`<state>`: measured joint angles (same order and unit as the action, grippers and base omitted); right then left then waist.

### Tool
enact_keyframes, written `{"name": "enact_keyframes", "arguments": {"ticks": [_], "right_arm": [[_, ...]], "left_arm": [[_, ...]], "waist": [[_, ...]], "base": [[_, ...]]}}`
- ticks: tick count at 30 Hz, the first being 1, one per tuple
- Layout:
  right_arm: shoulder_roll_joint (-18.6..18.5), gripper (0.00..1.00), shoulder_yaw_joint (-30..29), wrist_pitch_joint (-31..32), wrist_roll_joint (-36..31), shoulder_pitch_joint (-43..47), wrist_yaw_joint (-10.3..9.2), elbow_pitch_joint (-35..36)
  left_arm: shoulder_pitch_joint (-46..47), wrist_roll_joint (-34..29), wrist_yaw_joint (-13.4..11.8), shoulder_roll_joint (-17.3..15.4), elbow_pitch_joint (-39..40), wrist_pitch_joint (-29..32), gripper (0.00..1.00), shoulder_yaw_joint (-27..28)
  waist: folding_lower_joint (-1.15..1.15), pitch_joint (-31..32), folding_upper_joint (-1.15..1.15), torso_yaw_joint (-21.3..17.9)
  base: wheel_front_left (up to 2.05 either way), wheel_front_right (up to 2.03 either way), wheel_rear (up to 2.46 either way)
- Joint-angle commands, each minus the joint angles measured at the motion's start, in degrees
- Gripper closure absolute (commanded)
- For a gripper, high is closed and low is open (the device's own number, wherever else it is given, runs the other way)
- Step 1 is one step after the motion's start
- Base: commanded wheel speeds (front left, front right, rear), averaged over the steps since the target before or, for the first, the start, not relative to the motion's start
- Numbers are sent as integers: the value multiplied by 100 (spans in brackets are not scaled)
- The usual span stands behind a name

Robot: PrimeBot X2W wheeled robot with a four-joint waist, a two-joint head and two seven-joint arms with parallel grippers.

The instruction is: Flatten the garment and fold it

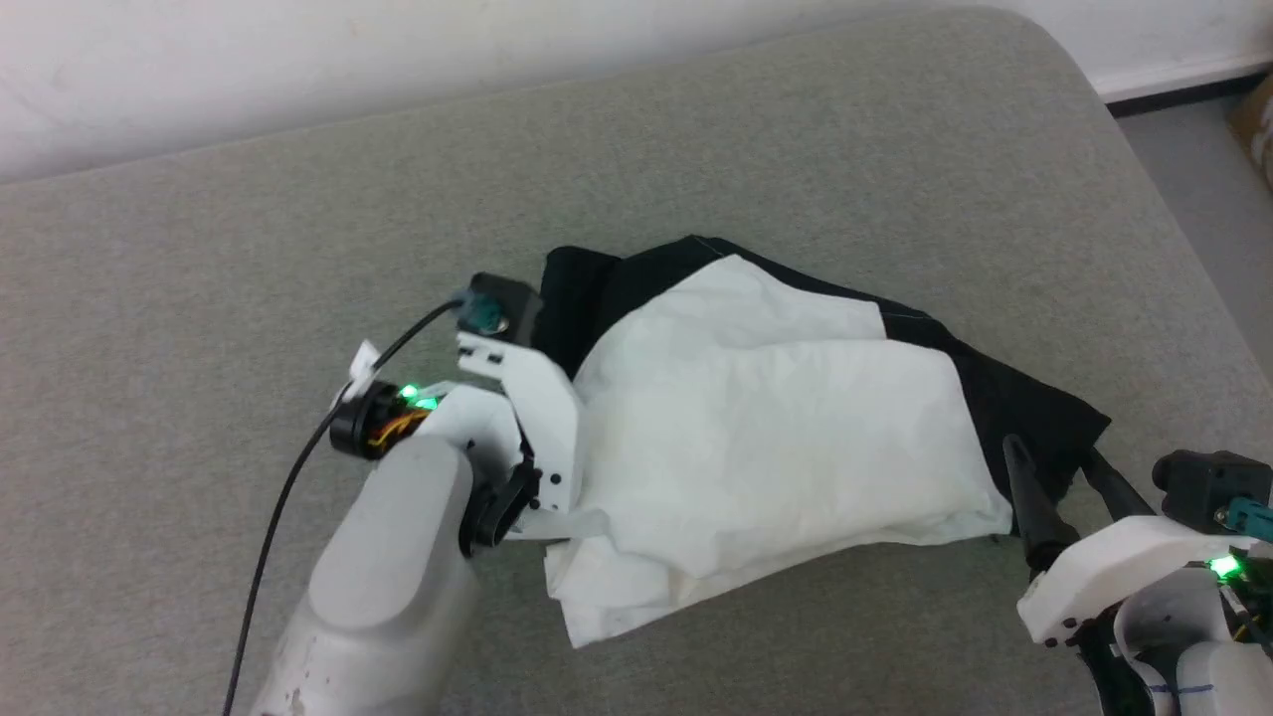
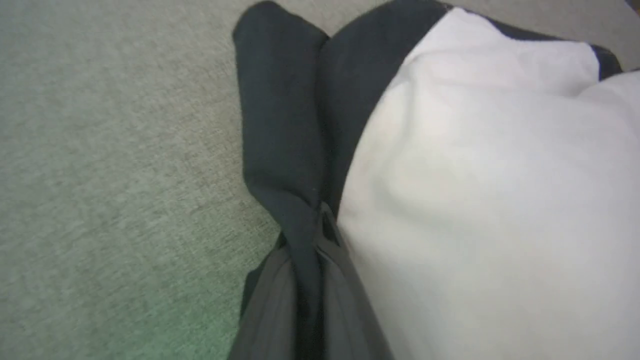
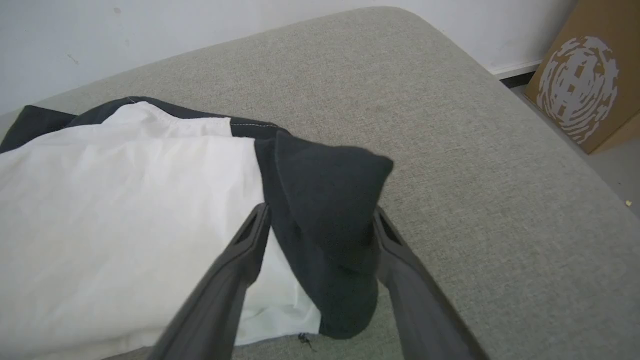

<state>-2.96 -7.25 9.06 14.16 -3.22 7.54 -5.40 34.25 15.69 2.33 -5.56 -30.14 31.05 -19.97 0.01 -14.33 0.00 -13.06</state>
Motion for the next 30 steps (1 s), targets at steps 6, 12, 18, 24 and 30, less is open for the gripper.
{"name": "enact_keyframes", "arguments": {"ticks": [6,12,18,24,30], "right_arm": [[8,0,23,76,-81,16,-5,159],[8,0,54,174,-136,151,-5,292],[8,0,149,299,-177,266,-5,422],[8,0,265,481,-267,288,-5,498],[8,0,529,605,-740,-14,-5,537]], "left_arm": [[-804,34,-718,-83,765,-1964,100,628],[-1798,215,-1220,-404,1640,-2451,100,1289],[-2901,357,-1676,-656,2513,-2268,100,1822],[-3826,637,-1863,-457,2753,-1865,100,1891],[-3907,964,-1501,-156,2615,-2307,0,1767]], "waist": [[-1,393,0,567],[-1,648,0,1007],[-1,729,0,1389],[-1,712,0,1653],[-1,558,0,1838]], "base": [[0,0,0],[0,0,0],[0,0,0],[0,0,0],[0,0,0]]}}
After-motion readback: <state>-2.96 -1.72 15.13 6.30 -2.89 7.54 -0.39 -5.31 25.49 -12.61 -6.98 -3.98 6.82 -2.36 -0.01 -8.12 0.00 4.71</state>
